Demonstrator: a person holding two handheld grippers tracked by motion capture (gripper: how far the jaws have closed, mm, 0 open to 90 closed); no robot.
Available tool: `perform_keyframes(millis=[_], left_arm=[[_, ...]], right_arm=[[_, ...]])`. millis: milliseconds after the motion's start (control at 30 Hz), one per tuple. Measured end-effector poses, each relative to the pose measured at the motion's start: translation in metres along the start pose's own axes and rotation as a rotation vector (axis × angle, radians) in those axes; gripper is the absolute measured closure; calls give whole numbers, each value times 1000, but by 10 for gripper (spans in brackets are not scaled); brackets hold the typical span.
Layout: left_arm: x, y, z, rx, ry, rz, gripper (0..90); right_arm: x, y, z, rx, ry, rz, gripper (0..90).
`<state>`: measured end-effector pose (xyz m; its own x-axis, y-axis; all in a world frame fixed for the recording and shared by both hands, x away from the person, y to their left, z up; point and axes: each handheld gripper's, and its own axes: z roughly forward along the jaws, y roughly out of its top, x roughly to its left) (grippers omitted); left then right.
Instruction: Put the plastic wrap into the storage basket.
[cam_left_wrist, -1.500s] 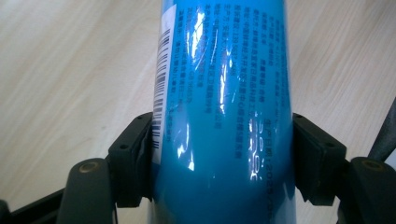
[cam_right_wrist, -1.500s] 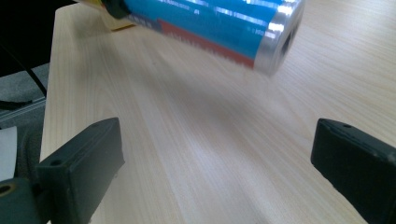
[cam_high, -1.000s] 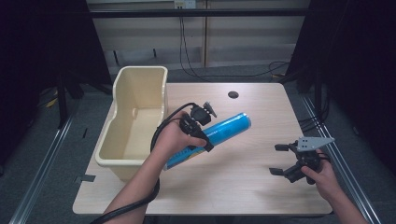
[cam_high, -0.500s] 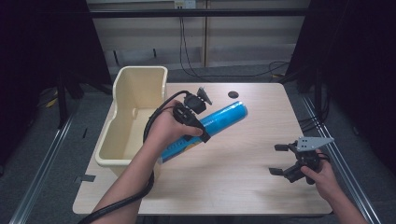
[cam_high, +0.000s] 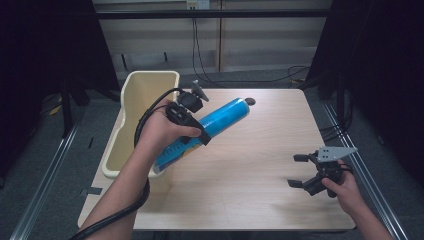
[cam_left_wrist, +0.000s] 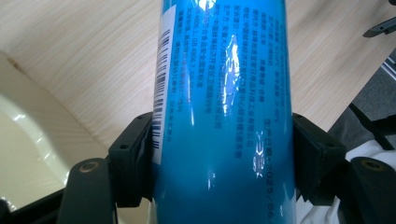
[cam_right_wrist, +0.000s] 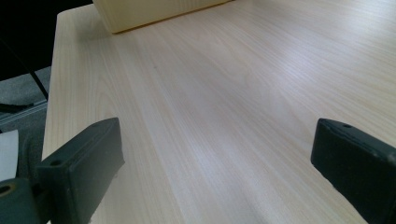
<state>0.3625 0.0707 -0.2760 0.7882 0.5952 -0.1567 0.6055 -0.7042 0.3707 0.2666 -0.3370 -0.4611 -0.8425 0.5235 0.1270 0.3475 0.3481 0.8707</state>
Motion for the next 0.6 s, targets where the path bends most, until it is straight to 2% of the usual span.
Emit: perform_keyframes(millis=[133,167,267,300,333,367,600], left_arm=[[7,-5,-10,8,17,-21,321],[11,-9,-14,-3,13,-44,321],[14,-12,-18,-4,30,-53,322],[17,-16,-22,-11,35,-75,322],[17,-16,-22,-11,35,-75,322],[20,-19,-26,-11,34,-95,322],[26,-29,-38,-26,63,-139,322]], right_arm=[[0,0,1,4,-2,-3,22],[0,-1,2,8,1,1,22],[0,-1,3,6,-2,-5,22],[1,-1,3,10,-1,-3,23],[1,-1,3,11,-3,-4,22],[0,0,3,11,-2,-4,22],[0,2,7,12,9,-8,22]])
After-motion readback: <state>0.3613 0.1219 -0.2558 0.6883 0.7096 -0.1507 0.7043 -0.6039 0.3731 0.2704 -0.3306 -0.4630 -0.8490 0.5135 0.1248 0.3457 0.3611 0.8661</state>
